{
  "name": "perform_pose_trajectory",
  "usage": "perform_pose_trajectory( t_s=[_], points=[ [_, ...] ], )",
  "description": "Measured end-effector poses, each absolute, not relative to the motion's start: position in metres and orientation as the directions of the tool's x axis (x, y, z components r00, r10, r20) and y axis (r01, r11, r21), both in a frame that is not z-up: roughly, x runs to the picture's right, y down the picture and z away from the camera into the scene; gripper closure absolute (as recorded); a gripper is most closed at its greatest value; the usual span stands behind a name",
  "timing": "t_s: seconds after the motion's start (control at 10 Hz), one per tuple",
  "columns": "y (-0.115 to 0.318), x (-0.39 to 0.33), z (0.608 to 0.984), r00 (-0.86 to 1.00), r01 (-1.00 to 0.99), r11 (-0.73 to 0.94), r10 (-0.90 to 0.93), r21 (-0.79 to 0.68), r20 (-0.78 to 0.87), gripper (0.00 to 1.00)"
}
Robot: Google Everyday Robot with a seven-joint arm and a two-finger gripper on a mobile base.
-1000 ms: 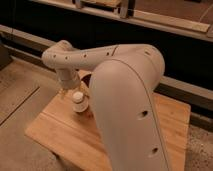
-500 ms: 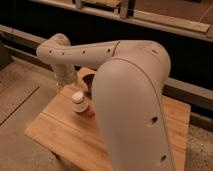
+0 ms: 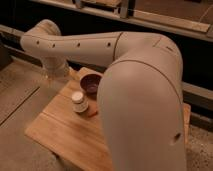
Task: Place the ceramic cup over the eraser
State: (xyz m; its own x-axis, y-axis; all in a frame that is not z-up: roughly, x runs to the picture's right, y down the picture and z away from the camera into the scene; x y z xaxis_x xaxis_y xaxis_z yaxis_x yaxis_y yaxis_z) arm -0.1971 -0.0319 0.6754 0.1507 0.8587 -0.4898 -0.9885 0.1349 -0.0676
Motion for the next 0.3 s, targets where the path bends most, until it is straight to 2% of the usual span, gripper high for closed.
perform_pose_trajectory(
  t_s=[0.3],
  points=[
    [-0.0317, -0.1977, 0.675, 0.152, -0.988, 0.136, 0.858, -0.068, -0.49, 0.2]
  ],
)
